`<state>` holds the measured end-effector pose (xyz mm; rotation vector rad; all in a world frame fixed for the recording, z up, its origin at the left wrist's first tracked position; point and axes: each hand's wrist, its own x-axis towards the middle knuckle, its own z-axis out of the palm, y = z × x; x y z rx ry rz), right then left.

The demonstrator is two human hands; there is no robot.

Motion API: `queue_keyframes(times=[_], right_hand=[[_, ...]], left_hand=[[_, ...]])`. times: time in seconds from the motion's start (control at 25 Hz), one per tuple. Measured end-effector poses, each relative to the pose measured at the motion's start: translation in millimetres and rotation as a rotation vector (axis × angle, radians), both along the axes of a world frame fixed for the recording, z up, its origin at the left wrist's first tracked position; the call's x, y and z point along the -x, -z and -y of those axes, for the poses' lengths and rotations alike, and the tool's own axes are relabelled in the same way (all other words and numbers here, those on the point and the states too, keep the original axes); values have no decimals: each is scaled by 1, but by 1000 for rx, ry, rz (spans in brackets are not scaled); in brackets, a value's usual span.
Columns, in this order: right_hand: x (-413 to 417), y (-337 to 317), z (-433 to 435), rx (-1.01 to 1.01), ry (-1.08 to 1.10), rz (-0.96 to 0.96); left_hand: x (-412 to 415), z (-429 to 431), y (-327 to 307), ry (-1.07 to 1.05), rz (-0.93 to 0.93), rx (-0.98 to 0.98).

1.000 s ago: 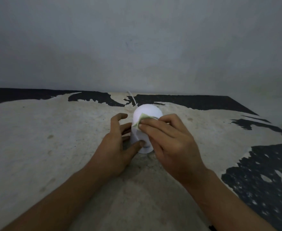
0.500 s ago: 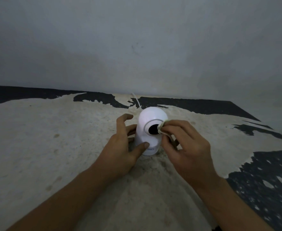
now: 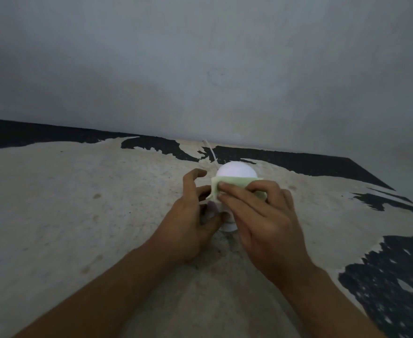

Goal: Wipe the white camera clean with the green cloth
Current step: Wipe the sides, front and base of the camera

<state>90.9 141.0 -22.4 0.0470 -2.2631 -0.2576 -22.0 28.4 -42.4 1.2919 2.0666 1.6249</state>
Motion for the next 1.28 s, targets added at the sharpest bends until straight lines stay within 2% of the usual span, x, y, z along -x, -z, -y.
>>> queue_keyframes(times=[0.2, 0.32, 0.44, 0.64, 0.8, 1.0, 1.16, 1.28], right_hand=[[-2, 3, 3, 25, 6, 15], [-6, 3, -1, 68, -13, -53], [-9, 3, -6, 93, -18, -84], [-5, 13, -4, 44, -119, 93], [-11, 20, -4, 35, -106, 232], [-13, 14, -7, 74, -114, 142], [-14, 21, -2, 61, -98, 239], [-9, 22, -1, 86, -87, 217]], left_hand=[[3, 4, -3, 87, 24, -6], [8, 11, -8, 159, 59, 42], [14, 13, -15, 116, 36, -8], [10, 13, -28, 149, 2, -55], [11, 16, -25, 143, -56, -23], [12, 16, -25, 163, -20, -34], [14, 14, -21, 147, -19, -31], [15, 13, -19, 139, -14, -50]])
